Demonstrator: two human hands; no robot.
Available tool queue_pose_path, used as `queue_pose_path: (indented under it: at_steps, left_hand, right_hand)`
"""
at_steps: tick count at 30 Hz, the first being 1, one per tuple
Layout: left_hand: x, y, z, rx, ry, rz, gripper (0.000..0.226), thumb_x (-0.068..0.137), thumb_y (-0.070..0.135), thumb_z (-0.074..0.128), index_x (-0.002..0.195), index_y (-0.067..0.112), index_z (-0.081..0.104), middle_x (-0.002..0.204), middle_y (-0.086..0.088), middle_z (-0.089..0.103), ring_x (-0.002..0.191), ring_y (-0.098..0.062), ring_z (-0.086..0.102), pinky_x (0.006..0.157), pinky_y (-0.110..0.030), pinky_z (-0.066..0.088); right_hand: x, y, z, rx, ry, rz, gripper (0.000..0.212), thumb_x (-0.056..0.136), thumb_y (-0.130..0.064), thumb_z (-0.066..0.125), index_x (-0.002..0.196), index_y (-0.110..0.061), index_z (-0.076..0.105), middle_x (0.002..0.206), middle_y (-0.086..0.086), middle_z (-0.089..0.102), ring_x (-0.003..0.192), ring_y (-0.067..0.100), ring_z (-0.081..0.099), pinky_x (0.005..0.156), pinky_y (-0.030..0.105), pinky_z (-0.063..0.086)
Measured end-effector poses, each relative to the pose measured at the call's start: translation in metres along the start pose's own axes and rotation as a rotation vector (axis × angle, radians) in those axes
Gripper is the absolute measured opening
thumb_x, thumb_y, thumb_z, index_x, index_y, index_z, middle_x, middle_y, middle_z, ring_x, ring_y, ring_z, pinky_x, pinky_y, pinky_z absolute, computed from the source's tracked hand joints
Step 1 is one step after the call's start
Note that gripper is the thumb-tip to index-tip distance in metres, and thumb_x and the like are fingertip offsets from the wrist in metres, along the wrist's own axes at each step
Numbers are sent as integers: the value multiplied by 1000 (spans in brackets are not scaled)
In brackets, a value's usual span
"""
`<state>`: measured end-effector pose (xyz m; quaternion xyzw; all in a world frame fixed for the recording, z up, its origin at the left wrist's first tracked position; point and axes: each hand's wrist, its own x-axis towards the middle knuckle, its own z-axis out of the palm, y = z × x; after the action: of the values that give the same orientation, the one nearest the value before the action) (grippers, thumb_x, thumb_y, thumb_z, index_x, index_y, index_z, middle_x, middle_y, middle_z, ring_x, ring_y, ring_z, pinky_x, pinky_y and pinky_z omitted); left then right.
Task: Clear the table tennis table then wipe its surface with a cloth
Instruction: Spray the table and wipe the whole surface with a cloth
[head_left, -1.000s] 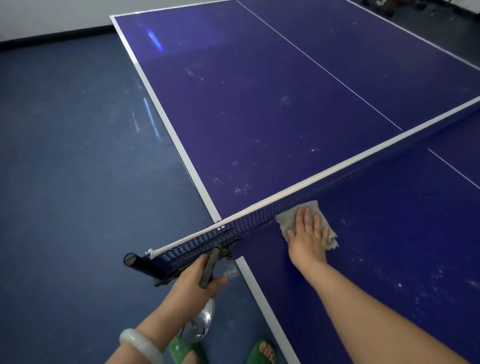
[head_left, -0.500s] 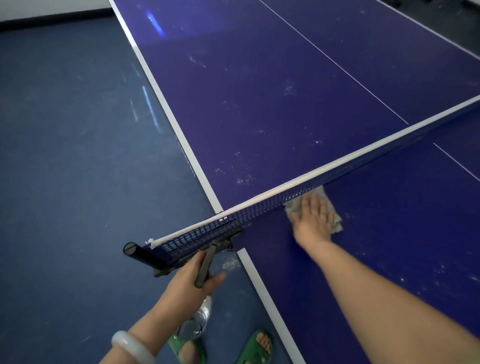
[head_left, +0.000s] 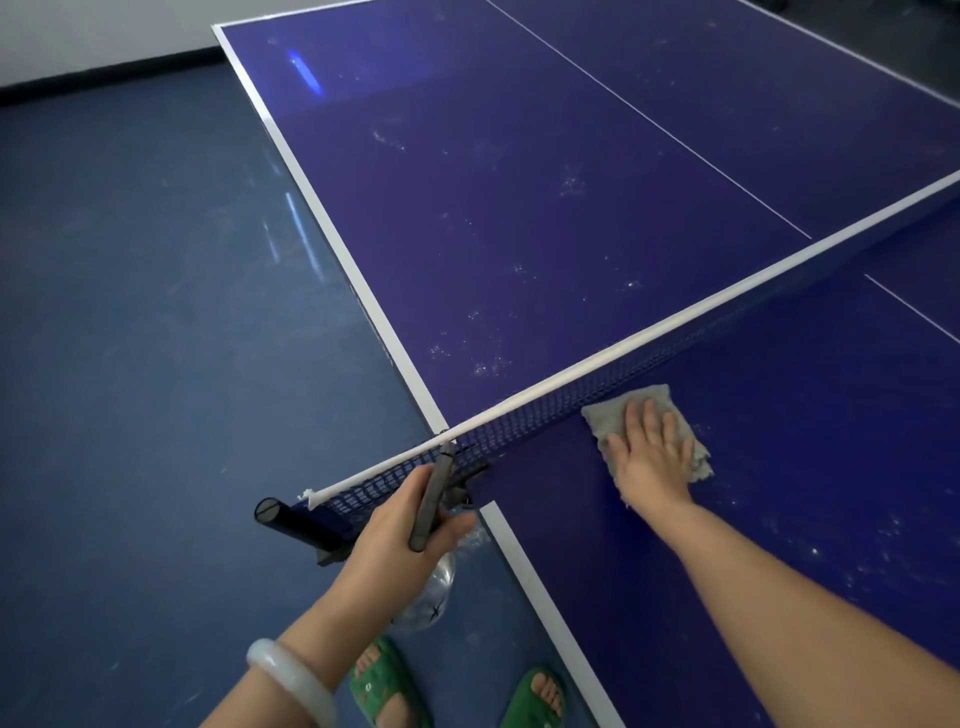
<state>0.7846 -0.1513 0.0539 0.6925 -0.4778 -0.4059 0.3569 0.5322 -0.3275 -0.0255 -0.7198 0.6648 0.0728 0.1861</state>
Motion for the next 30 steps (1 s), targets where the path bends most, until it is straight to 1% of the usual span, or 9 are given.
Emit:
queue_pose_path:
  at_steps: [3,7,13,15,17,19,20,24,30]
  left_hand:
    - [14,20,14,-36,-2,71,36,80,48,68,109,30,55,80,10,61,76,-9,61,74,-27,49]
    - [40,46,37,-79,-61,160,38,83,39,72,114,29,52,79,4,61,74,-16,60,73,-33,51]
    - [79,57,69,-118,-128,221,45,88,21,70,123,31,43,80,3,61,67,-14,59,72,-44,54]
    - [89,59,77,-138,-127,235,43,89,20,69,123,30,44,79,3,59,68,-16,58,72,-42,54]
    - [97,57,84,-119,-144,247,46,89,20,69,126,31,43,78,6,58,69,-13,58,72,-35,53]
    - [102,53,87,-100,-168,254,51,89,21,69,131,33,43,79,7,58,71,-11,59,74,-28,52]
    - [104,51,87,-106,-178,253,52,89,22,70,132,34,43,79,6,58,70,-11,59,74,-28,52]
    - [103,47,85,-158,-215,234,54,87,19,71,131,37,45,80,0,58,68,-15,58,72,-28,53]
    - [102,46,83,-133,-257,222,55,88,20,70,133,40,44,86,3,61,78,-20,62,79,-36,56]
  right_hand:
    - [-39,-28,26,-28,9,-268,63,96,-48,0,154,-23,-7,161,-3,-16,147,20,-19,117,44,-17]
    - [-95,-24,53,-136,29,-561,57,99,-39,19,153,-20,17,162,0,15,149,22,7,114,46,8]
    - [-95,46,35,23,54,-250,65,89,-57,-7,151,-35,-10,157,-15,-23,141,3,-31,117,35,-21]
    - [-94,47,31,47,84,-195,66,89,-55,-6,152,-35,-1,158,-14,-15,145,6,-23,118,35,-17]
    - [-92,44,29,20,184,-181,62,95,-49,8,151,-31,26,160,-7,17,147,13,7,119,39,0]
    - [-86,41,29,-8,324,-153,51,98,-42,24,135,-25,54,139,-1,52,128,19,39,113,45,21]
    - [-81,40,29,-20,363,-147,44,98,-40,32,128,-23,59,129,0,57,119,20,46,110,46,28]
    - [-70,38,38,-23,438,-176,33,88,-27,66,119,-15,61,124,7,56,115,25,48,104,48,43]
    - [-72,38,59,-7,397,-224,53,100,-27,25,149,-10,33,157,6,29,147,21,20,118,42,11]
